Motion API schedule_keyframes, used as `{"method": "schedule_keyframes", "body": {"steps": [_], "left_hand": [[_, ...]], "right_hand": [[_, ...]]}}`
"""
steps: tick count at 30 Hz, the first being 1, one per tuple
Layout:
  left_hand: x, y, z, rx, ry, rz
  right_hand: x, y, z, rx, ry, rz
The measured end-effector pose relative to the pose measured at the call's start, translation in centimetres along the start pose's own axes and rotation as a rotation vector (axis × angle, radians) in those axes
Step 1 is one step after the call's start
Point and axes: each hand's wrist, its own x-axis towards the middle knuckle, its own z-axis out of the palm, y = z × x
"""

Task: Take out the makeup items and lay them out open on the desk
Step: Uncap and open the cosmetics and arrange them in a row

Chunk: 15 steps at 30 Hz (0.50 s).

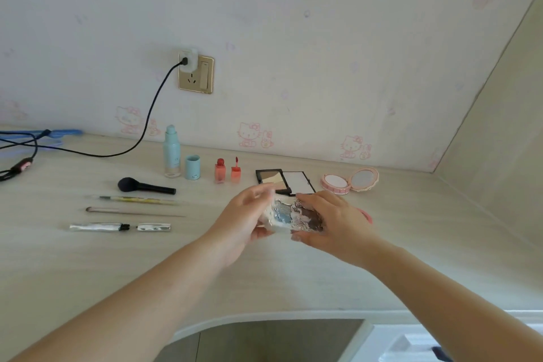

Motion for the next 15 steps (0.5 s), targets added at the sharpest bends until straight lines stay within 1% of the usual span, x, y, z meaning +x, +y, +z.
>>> {"method": "schedule_keyframes", "body": {"steps": [2,3,5,7,11,15], "left_hand": [[0.0,-0.3,-0.1,-0.270,-0.029,-0.067],[-0.2,-0.7,-0.1,-0.341,-0.053,-0.069],[-0.8,-1.6,0.3,-0.365,-0.110,-0.039],[-1.3,-2.3,0.9,-0.394,-0.143,-0.030],[-1.6,-2.4,1.2,-0.490,-0.086,-0.083],[-1.7,-2.2,1.0,-0.467,-0.016,-0.127]], "right_hand": [[0.3,-1.5,0.2,0.112,0.027,0.130],[0.4,-2.3,0.3,0.182,0.028,0.191],[0.9,-3.6,0.5,0.260,-0.019,0.262],[1.1,-4.8,0.5,0.266,-0.089,0.271],[1.6,-6.0,0.1,0.276,-0.188,0.295],[1.7,-6.5,0.1,0.247,-0.238,0.325]]}}
